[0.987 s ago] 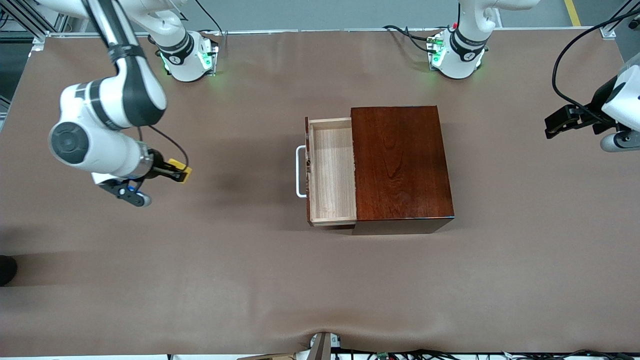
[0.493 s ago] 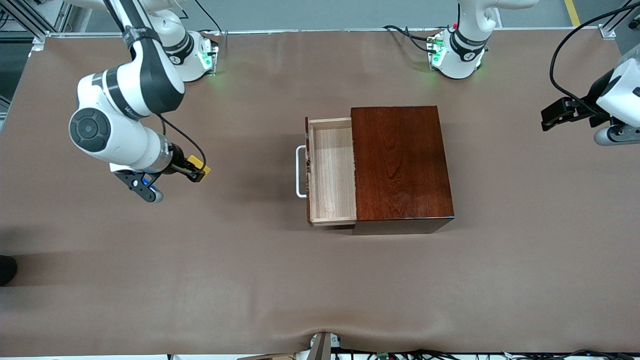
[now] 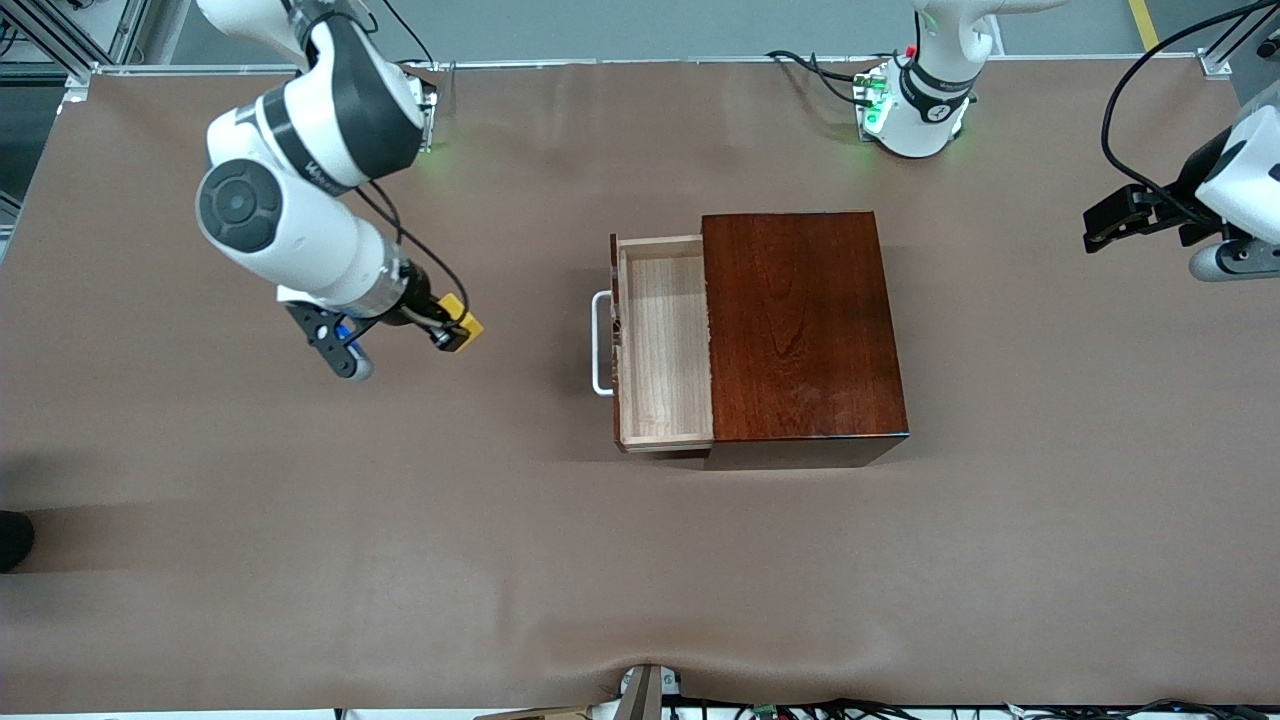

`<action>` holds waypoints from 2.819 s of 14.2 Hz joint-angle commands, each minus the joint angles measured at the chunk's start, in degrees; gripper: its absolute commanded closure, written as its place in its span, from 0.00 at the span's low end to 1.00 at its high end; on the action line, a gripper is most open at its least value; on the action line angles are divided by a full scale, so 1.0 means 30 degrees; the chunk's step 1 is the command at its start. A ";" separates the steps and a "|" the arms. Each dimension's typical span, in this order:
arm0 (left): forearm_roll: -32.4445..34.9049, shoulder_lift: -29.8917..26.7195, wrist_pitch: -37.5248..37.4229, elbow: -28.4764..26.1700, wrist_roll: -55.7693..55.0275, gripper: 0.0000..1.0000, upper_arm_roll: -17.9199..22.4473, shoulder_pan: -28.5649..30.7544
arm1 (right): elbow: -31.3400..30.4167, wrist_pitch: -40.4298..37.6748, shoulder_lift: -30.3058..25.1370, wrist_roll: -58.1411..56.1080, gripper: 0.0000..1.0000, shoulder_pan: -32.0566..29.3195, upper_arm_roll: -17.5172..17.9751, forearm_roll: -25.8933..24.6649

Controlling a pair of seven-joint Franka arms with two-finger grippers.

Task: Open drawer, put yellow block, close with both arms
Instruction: 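Carry the yellow cube with the right gripper over the open drawer, then lower the cube into the drawer and open the right gripper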

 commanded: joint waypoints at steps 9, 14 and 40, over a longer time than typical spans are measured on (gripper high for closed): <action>-0.0327 -0.0499 -0.0087 -0.0347 0.0258 0.00 -0.0550 0.0420 | 0.2017 0.2596 0.2225 0.6216 1.00 0.3372 -0.0206 0.1350; -0.0327 -0.0587 -0.0116 -0.0347 0.0199 0.00 -0.0550 0.0449 | 0.2600 0.3214 0.2869 0.8182 1.00 0.4371 -0.0206 0.1319; -0.0357 -0.0587 0.0001 -0.0377 0.0199 0.00 -0.0433 0.0449 | 0.4918 0.6349 0.8203 1.2637 1.00 0.7096 -0.0323 0.0001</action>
